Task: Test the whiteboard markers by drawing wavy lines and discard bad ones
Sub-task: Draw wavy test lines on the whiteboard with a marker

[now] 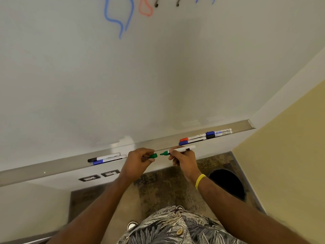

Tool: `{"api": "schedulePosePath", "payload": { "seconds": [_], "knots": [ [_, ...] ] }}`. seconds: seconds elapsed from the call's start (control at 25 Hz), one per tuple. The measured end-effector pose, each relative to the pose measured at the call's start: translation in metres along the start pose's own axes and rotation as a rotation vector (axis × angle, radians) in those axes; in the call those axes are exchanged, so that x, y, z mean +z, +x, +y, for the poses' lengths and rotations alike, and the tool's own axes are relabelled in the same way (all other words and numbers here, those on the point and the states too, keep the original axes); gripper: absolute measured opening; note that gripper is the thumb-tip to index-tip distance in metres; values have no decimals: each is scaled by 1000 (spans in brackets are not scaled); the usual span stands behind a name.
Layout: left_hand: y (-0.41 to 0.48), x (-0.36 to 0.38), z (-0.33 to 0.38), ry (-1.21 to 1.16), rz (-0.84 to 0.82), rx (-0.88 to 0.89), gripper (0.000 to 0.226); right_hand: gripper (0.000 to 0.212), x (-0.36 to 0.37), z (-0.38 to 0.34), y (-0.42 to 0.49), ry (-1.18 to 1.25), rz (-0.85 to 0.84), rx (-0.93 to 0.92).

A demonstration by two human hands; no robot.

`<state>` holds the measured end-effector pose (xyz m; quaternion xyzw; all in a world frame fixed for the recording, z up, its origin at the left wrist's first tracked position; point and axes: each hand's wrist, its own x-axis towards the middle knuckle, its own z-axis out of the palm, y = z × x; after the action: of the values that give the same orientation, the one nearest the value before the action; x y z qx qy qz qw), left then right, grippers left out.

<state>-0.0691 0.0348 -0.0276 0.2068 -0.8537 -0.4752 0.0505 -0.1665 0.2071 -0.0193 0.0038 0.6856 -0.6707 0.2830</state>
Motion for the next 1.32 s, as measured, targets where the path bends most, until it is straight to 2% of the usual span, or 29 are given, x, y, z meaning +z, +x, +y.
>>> {"api": "schedulePosePath", "payload": {
  "seconds": [0.52,0.8,1.12,1.32],
  "knots": [
    [-19,2,26,39,-7,67,29,13,7,3,-13,-22,-50,6],
    [-22,12,35,-189,4,-71,23,22,1,-5,-17,14,-104,6],
    [-20,6,46,-250,-14,-41,20,14,-4,-18,-23,125,-214,-45],
    [-11,4,51,-228,-62,-27,20,14,-7,-21,-23,170,-217,-61]
  ]
}}
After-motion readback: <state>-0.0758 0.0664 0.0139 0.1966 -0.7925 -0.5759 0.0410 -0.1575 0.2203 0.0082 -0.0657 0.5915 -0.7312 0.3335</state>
